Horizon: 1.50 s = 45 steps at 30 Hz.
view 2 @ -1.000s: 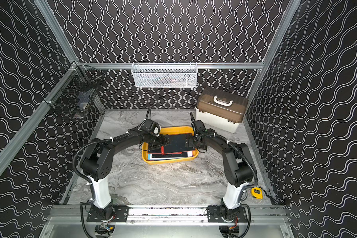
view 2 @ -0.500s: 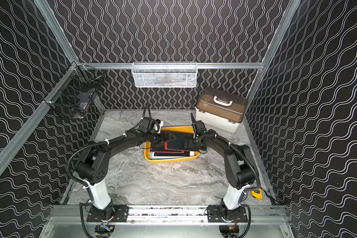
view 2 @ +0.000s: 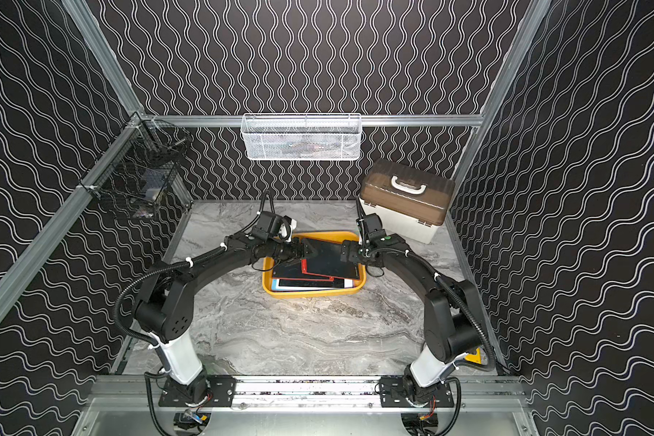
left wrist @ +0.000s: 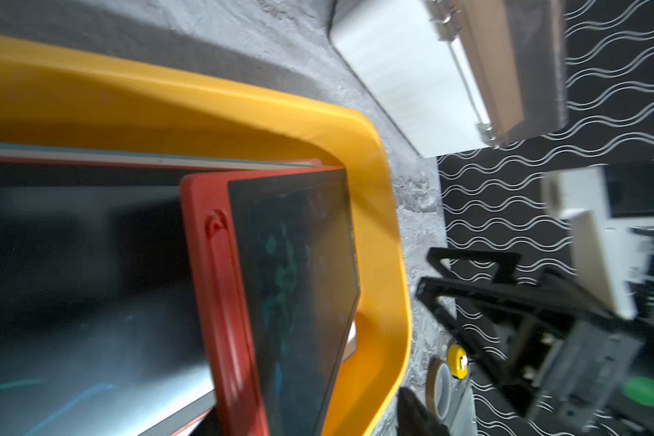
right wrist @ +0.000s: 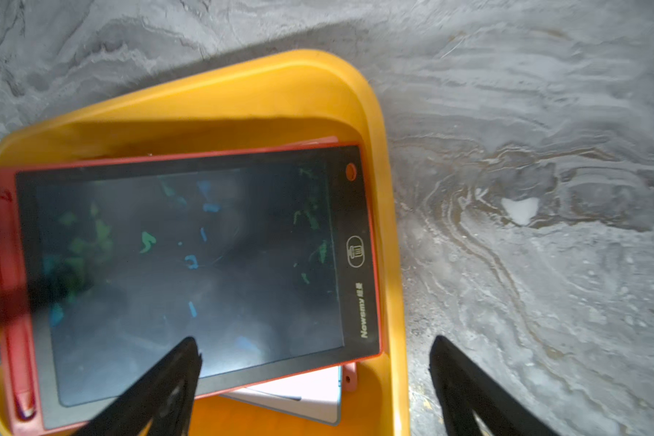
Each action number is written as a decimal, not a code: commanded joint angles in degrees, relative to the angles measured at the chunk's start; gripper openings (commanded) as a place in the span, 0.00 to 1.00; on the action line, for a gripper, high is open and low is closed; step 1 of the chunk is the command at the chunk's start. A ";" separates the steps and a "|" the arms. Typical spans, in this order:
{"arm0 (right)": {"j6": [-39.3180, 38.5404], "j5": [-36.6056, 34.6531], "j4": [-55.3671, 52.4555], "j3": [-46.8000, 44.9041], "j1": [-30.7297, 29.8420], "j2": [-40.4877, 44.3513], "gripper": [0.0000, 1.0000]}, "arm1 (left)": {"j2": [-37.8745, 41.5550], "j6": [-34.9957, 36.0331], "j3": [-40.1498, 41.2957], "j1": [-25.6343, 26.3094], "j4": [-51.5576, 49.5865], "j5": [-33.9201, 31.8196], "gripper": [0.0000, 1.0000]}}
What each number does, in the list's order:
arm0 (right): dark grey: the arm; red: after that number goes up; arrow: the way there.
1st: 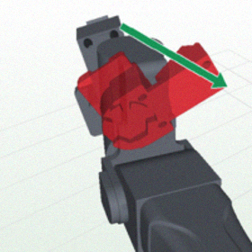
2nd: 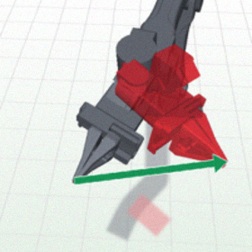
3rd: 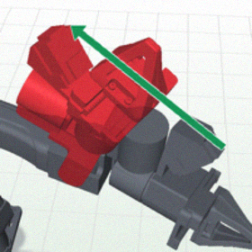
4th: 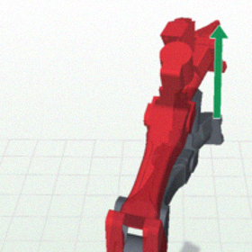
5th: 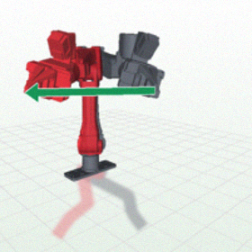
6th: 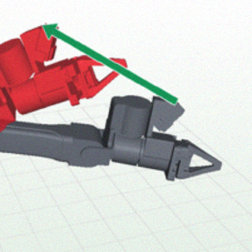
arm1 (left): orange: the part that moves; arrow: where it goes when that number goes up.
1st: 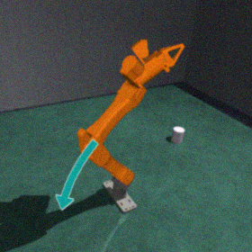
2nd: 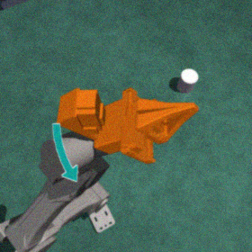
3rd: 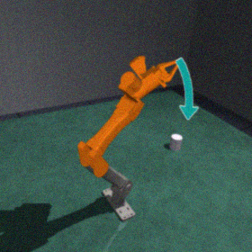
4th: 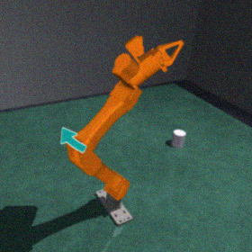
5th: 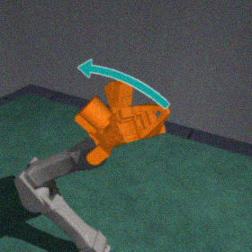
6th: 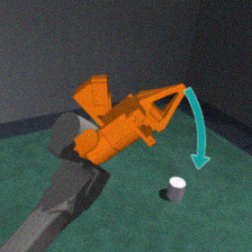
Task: Take out the writing tablet from the storage box
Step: Pick up the writing tablet from the storage box.
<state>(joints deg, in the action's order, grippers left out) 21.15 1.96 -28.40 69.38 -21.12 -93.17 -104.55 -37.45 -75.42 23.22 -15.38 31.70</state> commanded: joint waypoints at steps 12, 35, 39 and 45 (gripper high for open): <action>-1.92 -1.83 -0.27 -2.73 1.44 4.32 0.97 | -0.38 8.22 -3.07 0.07 -8.99 1.21 0.50; 2.93 0.38 -0.80 -2.24 2.26 7.41 0.97 | -0.05 1.12 0.45 0.02 -1.18 -0.39 0.21; 3.10 1.19 -1.39 -1.98 2.89 7.78 0.97 | 0.39 -0.47 -0.16 0.07 -0.39 0.79 0.12; 4.28 5.99 -0.54 -2.32 5.61 10.15 0.97 | 3.69 -0.43 -2.30 -0.20 -4.20 1.83 0.00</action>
<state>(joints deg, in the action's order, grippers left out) 24.10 4.91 -29.23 67.16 -16.45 -84.09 -102.39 -37.78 -76.60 23.20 -18.09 33.43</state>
